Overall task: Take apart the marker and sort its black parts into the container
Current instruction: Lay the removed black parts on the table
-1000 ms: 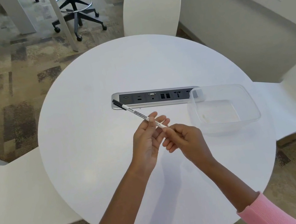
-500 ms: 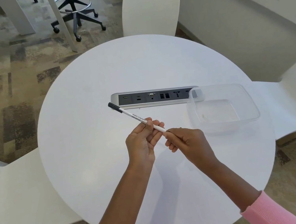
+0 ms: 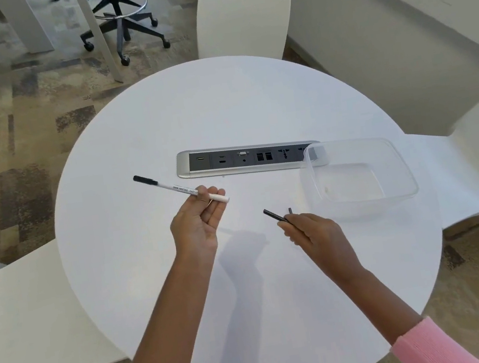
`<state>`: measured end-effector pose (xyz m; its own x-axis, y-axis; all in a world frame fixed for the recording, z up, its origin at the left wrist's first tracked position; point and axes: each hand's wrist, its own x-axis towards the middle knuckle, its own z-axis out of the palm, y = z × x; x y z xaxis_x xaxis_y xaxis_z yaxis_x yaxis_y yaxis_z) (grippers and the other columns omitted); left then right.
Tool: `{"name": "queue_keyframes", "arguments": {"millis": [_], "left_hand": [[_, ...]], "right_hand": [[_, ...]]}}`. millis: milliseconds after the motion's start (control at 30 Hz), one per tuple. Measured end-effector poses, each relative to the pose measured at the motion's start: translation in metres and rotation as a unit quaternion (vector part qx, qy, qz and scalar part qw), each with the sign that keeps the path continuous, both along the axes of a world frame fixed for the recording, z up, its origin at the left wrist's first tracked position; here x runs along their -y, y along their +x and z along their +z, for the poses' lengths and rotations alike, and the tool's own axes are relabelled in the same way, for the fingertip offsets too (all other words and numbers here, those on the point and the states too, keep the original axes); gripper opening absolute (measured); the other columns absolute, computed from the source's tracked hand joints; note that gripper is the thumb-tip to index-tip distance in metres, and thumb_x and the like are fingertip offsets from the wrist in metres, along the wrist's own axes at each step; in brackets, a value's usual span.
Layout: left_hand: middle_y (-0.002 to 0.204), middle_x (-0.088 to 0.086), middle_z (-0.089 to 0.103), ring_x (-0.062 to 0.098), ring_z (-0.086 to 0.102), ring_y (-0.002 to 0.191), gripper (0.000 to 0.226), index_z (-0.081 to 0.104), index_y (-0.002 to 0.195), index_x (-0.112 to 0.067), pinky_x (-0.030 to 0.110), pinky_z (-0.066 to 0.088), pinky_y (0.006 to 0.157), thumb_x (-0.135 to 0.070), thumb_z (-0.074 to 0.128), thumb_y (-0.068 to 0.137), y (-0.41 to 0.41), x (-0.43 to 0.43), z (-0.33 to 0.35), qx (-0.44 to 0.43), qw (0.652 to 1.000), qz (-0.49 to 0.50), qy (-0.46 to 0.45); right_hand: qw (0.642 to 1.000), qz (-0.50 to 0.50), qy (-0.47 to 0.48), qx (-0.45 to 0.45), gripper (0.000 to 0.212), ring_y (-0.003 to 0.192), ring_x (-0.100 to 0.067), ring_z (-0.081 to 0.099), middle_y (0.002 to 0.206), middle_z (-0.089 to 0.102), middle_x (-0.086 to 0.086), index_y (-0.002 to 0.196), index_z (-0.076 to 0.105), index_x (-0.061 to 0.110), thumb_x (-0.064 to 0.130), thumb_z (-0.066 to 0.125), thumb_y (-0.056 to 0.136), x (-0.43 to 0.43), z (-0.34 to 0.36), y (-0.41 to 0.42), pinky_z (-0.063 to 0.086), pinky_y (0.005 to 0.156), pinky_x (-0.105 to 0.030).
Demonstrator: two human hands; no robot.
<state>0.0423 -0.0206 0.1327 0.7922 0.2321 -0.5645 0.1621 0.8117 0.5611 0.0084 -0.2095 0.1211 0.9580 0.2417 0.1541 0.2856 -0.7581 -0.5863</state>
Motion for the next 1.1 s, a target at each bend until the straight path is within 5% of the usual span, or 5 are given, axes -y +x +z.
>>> {"name": "queue_keyframes", "arguments": {"millis": [100,233,433,700,1100], "left_hand": [[0.053,0.002,0.070,0.015,0.070,0.054,0.010,0.059,0.075,-0.003,0.024,0.057,0.050,-0.001,0.058,0.085,-0.001,-0.001,-0.004,-0.004,1.000,-0.005,0.005],[0.053,0.002,0.070,0.015,0.070,0.054,0.011,0.060,0.075,-0.003,0.024,0.058,0.050,-0.001,0.058,0.085,-0.004,0.002,-0.008,-0.017,1.000,-0.016,-0.001],[0.053,0.003,0.070,0.015,0.070,0.053,0.010,0.060,0.076,-0.002,0.025,0.058,0.051,-0.001,0.057,0.086,-0.008,0.007,-0.016,-0.032,0.999,-0.030,-0.004],[0.053,0.005,0.071,0.016,0.070,0.052,0.009,0.060,0.077,-0.001,0.026,0.058,0.050,0.000,0.057,0.085,-0.010,0.012,-0.023,-0.053,0.997,-0.048,-0.017],[0.054,0.006,0.071,0.018,0.070,0.053,0.008,0.060,0.077,0.000,0.026,0.058,0.050,0.000,0.058,0.085,-0.011,0.010,-0.028,-0.066,0.995,-0.069,-0.033]], "right_hand": [[0.995,-0.055,0.027,-0.073,0.020,0.071,-0.029,0.060,0.075,0.063,-0.012,0.090,0.065,0.004,0.019,0.052,0.092,-0.002,-0.019,0.005,0.048,0.069,-0.034],[0.987,-0.093,0.025,-0.127,0.022,0.083,-0.024,0.055,0.083,0.055,-0.009,0.098,0.066,0.005,0.018,0.048,0.093,-0.005,-0.049,0.010,0.029,0.063,-0.019],[0.974,-0.164,0.023,-0.156,0.022,0.086,-0.029,0.057,0.096,0.054,-0.018,0.103,0.064,0.003,0.012,0.047,0.092,-0.009,-0.079,0.012,0.031,0.065,-0.020],[0.974,-0.172,-0.055,-0.136,0.023,0.090,-0.035,0.055,0.097,0.056,-0.023,0.099,0.061,-0.004,0.011,0.046,0.092,-0.015,-0.089,0.009,0.045,0.074,-0.038],[0.963,-0.207,-0.023,-0.169,0.023,0.097,-0.035,0.056,0.104,0.059,-0.021,0.109,0.059,-0.001,0.010,0.050,0.090,-0.018,-0.093,0.009,0.045,0.081,-0.038]]}}
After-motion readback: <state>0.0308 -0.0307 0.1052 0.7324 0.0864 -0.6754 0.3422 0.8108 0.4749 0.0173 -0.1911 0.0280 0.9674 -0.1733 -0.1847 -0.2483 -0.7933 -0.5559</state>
